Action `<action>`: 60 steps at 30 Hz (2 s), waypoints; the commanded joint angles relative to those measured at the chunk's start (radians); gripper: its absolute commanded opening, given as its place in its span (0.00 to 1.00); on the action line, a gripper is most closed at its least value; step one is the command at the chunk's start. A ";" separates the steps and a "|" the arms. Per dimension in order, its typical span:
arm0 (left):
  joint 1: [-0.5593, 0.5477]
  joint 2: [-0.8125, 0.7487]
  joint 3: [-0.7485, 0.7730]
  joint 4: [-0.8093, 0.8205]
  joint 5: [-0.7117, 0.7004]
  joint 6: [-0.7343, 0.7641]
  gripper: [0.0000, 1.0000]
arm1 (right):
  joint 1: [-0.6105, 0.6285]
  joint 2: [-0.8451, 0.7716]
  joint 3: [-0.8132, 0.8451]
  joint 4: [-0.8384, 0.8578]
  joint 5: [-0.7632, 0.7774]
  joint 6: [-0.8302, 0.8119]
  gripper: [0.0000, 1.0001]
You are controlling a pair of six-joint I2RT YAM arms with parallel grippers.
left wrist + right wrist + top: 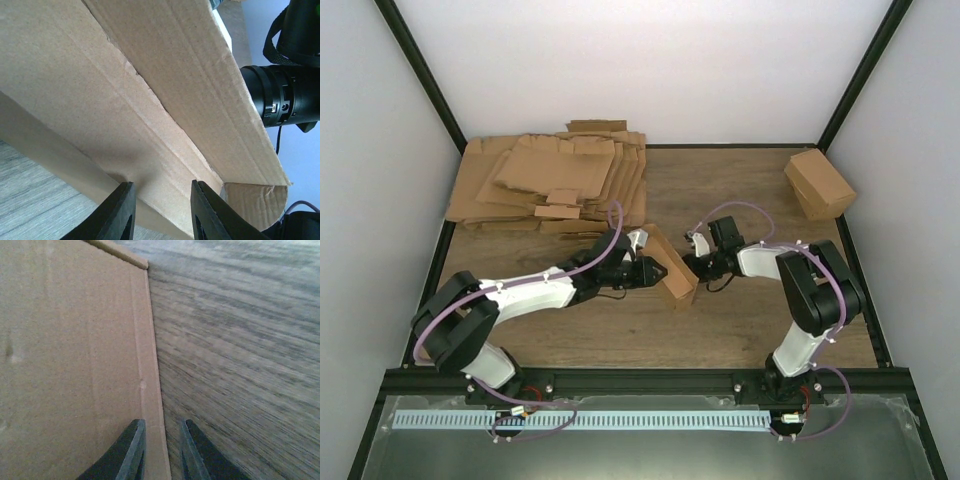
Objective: Fold the paper box
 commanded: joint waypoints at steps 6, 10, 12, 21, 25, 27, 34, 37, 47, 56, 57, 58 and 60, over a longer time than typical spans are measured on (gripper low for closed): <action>-0.018 -0.128 -0.084 -0.136 -0.050 -0.025 0.33 | 0.081 0.050 0.022 -0.024 -0.181 -0.072 0.21; -0.035 -0.240 -0.179 -0.138 -0.080 -0.078 0.34 | 0.119 0.072 0.052 -0.028 -0.137 -0.054 0.22; -0.040 -0.291 -0.224 -0.140 -0.096 -0.099 0.34 | 0.132 0.083 0.080 -0.039 -0.087 -0.041 0.22; -0.048 -0.390 -0.297 -0.149 -0.102 -0.120 0.36 | 0.138 0.077 0.112 -0.052 0.020 -0.012 0.22; -0.044 -0.468 -0.287 -0.217 -0.152 -0.080 0.39 | 0.137 0.020 0.146 -0.136 0.169 -0.012 0.23; -0.009 -0.499 -0.283 -0.246 -0.132 -0.040 0.41 | 0.137 -0.045 0.153 -0.168 0.233 0.003 0.25; 0.227 -0.527 -0.189 -0.369 -0.027 0.159 0.44 | 0.166 -0.304 0.204 -0.356 0.376 0.016 0.57; 0.325 -0.489 -0.160 -0.344 0.055 0.226 0.45 | 0.241 -0.370 0.238 -0.437 0.436 0.030 0.77; 0.418 -0.247 -0.036 -0.208 0.221 0.358 0.55 | 0.544 -0.403 0.272 -0.664 0.658 0.137 1.00; 0.416 -0.097 -0.012 -0.081 0.269 0.373 0.61 | 0.616 -0.328 0.225 -0.717 0.744 0.223 1.00; 0.416 -0.091 -0.014 -0.077 0.269 0.375 0.66 | 0.616 -0.326 0.224 -0.721 0.752 0.222 1.00; 0.416 -0.091 -0.014 -0.075 0.268 0.379 0.69 | 0.617 -0.323 0.224 -0.728 0.761 0.224 1.00; 0.416 -0.102 -0.017 -0.079 0.260 0.399 0.72 | 0.617 -0.322 0.227 -0.744 0.783 0.226 1.00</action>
